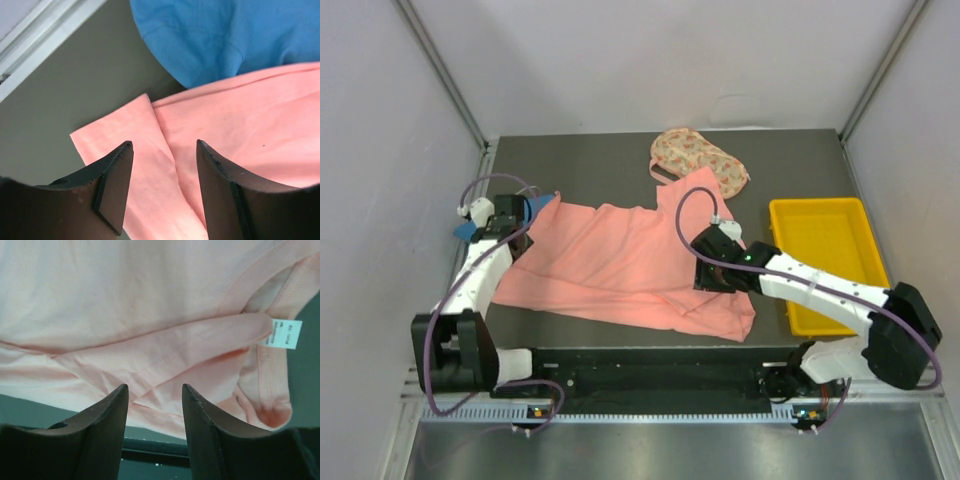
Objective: Roll the t-shirts
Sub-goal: Fold the T-shirt at the center of the board.
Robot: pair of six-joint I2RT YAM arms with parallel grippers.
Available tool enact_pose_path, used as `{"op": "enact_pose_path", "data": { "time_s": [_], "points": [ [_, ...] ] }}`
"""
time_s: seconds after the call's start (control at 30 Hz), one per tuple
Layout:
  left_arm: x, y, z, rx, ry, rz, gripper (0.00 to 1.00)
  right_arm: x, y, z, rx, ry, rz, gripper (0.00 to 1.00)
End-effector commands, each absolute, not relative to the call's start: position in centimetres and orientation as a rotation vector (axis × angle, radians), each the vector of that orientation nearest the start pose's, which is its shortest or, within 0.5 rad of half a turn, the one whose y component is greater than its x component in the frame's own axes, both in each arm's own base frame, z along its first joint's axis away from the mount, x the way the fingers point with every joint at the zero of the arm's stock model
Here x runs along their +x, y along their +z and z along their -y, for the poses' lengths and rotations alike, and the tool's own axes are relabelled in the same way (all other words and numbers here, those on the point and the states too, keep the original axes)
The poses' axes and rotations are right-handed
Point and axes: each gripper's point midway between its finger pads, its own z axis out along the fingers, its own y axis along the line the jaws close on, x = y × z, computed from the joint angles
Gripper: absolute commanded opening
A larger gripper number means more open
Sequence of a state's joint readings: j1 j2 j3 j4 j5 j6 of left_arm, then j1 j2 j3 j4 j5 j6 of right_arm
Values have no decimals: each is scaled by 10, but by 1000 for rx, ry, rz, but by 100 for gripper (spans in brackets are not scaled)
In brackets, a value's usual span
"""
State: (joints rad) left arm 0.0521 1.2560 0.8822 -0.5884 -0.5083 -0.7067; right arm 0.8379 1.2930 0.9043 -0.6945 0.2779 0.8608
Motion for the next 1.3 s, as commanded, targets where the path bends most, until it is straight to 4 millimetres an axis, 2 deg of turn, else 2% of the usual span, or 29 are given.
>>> {"op": "enact_pose_path", "data": {
  "time_s": [0.0, 0.03, 0.13, 0.23, 0.3, 0.5, 0.67, 0.83, 1.03, 1.13, 1.23, 1.27],
  "points": [
    [297, 106, -81, -1129, 507, -2157, 56, 234, 113, -236, 27, 355, -2487, 47],
    [296, 104, -76, -1108, 543, -2163, 55, 234, 110, -235, 11, 347, -2488, 47],
    [284, 89, -80, -1156, 651, -2180, 52, 232, 102, -232, -40, 320, -2489, 47],
    [281, 83, -82, -1167, 687, -2183, 52, 231, 95, -230, -79, 317, -2483, 47],
    [284, 79, -82, -1167, 688, -2181, 52, 229, 91, -233, -112, 332, -2493, 47],
    [293, 65, -81, -1174, 698, -2199, 40, 226, 74, -234, -182, 325, -2516, 47],
    [295, 54, -86, -1181, 749, -2197, 35, 228, 76, -234, -211, 313, -2500, 48],
    [297, 53, -91, -1176, 767, -2182, 33, 226, 79, -243, -279, 304, -2470, 54],
    [301, 51, -98, -1173, 768, -2176, 18, 216, 75, -259, -380, 264, -2463, 55],
    [303, 49, -98, -1166, 768, -2184, 9, 203, 71, -268, -437, 258, -2467, 55],
    [305, 48, -95, -1160, 750, -2194, 5, 193, 66, -273, -480, 241, -2471, 54],
    [306, 50, -95, -1161, 742, -2193, 0, 190, 66, -275, -488, 242, -2471, 54]
  ]
}}
